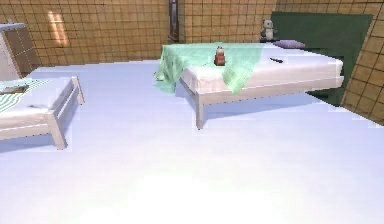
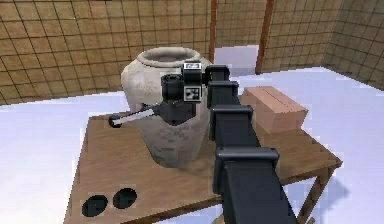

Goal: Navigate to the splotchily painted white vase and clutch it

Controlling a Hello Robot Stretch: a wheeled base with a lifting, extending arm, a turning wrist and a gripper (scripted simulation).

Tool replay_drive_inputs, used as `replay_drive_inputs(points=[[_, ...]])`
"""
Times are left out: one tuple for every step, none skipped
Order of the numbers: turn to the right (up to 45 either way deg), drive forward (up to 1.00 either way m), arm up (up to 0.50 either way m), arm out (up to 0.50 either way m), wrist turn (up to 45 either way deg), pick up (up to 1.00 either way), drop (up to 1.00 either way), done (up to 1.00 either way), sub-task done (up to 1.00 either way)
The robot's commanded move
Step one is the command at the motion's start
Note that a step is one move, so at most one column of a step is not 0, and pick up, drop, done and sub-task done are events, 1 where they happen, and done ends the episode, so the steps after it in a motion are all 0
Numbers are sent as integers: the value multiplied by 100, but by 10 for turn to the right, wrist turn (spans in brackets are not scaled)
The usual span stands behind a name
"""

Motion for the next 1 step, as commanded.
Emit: replay_drive_inputs(points=[[0,0,0,0,330,0,0,0,0]])
